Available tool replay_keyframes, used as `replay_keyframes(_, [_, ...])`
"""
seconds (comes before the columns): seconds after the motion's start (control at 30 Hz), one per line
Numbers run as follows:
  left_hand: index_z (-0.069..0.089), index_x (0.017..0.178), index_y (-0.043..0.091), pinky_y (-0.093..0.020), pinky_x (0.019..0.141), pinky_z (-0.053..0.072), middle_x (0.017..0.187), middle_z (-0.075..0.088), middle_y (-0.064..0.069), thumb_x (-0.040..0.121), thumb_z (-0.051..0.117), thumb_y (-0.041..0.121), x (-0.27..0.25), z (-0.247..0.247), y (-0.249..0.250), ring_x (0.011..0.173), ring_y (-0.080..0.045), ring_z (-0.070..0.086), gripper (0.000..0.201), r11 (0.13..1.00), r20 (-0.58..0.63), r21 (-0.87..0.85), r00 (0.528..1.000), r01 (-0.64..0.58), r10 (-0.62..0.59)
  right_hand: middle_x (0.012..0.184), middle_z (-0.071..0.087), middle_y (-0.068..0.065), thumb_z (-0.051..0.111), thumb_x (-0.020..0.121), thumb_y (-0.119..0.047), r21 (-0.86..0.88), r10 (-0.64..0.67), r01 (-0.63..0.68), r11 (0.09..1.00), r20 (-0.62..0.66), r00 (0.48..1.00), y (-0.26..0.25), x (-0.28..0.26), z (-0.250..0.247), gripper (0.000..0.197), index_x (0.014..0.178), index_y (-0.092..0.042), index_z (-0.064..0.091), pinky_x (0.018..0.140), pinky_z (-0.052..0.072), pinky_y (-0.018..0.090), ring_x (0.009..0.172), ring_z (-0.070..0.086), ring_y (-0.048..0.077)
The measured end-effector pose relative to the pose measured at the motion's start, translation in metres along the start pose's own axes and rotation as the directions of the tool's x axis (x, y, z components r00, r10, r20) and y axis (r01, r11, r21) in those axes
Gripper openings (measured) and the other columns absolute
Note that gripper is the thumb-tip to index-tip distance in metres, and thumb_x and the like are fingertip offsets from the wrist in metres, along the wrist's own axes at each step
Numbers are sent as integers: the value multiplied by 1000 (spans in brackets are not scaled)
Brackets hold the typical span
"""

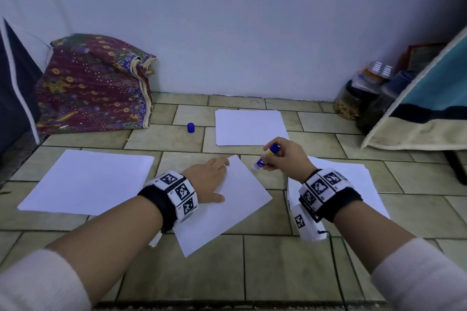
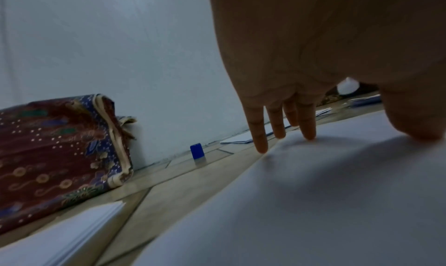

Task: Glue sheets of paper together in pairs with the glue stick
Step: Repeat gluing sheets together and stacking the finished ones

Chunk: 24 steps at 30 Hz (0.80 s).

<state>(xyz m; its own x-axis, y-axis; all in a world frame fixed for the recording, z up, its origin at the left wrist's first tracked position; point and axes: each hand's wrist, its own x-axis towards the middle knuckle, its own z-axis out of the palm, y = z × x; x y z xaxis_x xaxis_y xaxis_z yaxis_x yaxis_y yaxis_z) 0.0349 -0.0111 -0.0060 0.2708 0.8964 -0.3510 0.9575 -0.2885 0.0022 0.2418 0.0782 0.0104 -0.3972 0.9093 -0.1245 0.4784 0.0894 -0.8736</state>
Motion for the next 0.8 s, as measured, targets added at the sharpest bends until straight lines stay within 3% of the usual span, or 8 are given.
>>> replay_keyframes(0.13, [17, 150, 11, -40, 101, 42, 159, 8, 0, 91, 53, 49, 5, -1, -2, 138, -20, 23, 79, 1000, 43, -12, 999, 28, -27, 83, 69, 14, 63, 88, -10, -139, -62, 58, 989, -24, 998, -8, 14, 19, 11, 95, -12, 55, 75, 57, 31, 73, 69, 24])
replay_keyframes(0.27, [29, 143, 8, -41, 95, 46, 152, 25, -1, 89, 56, 50, 12, -2, 0, 128, -22, 32, 73, 998, 70, 20, 995, 66, -67, 91, 68, 11, 62, 87, -11, -282, -123, 119, 952, 3, 992, -17, 29, 39, 11, 93, -17, 55, 80, 55, 35, 84, 66, 25])
replay_keyframes(0.4, [31, 140, 9, -38, 88, 46, 150, 29, -1, 90, 55, 47, 11, -1, 3, 127, -22, 33, 68, 996, 83, 29, 992, 89, -91, 90, 69, 5, 58, 89, -6, -378, -150, 174, 909, 92, 984, -24, 38, 55, 12, 100, -9, 59, 61, 41, 10, 80, 59, 18])
replay_keyframes(0.53, [28, 142, 10, -39, 86, 47, 151, 28, 0, 91, 55, 47, 10, -1, 3, 128, -22, 31, 69, 995, 92, 20, 990, 101, -103, 100, 65, 10, 57, 91, -9, -556, -141, 250, 793, 232, 962, -27, 38, 57, 15, 106, -9, 58, 67, 37, 23, 86, 56, 23])
replay_keyframes(0.8, [25, 145, 12, -42, 91, 48, 157, 15, 3, 90, 54, 48, 9, 1, 1, 132, -22, 26, 72, 996, 77, 12, 993, 89, -89, 99, 63, 8, 57, 87, -2, -615, -97, 303, 728, 346, 933, -21, 16, 31, 22, 107, -9, 61, 70, 37, 23, 84, 50, 18])
